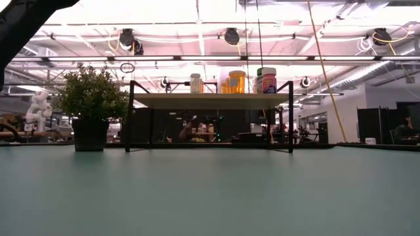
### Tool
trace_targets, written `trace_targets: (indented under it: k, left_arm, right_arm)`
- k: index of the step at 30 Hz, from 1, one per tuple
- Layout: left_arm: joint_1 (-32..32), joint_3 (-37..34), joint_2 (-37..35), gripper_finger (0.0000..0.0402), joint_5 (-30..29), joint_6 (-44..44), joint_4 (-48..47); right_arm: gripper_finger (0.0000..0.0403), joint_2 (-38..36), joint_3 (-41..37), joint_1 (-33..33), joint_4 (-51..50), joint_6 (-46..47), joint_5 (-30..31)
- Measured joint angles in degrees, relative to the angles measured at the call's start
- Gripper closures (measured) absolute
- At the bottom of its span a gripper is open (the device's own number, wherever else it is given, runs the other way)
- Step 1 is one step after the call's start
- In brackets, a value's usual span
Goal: Pick and place medicine bottles onto shelf by color
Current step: Put the small pink medicine bottle on the shelf
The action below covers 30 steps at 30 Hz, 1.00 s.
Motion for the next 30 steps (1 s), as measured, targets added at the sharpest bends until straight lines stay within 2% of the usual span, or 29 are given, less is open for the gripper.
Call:
trace_targets:
  k: [7,13,19,22,30]
  left_arm:
    - [-1.31,0.00,0.07,0.0289,-1.28,9.22,0.17]
    - [-1.35,0.00,0.07,0.0289,-1.52,11.92,0.16]
    - [-1.33,0.00,0.07,0.0289,-1.55,12.29,0.07]
    - [-1.33,0.00,0.07,0.0289,-1.57,12.29,0.06]
    - [-1.43,0.00,0.07,0.0289,-1.73,15.95,-1.58]
  right_arm:
    - [0.0206,1.46,0.00,-4.44,-0.96,12.97,-7.78]
    - [0.0201,2.42,0.00,-7.01,-1.74,18.80,-10.46]
    - [0.0144,3.20,0.00,-9.90,-1.84,23.21,-16.11]
    - [0.0125,3.44,-0.01,-11.73,-1.89,24.95,-16.87]
    - [0.0155,3.60,-0.01,-16.37,-2.31,29.05,-22.97]
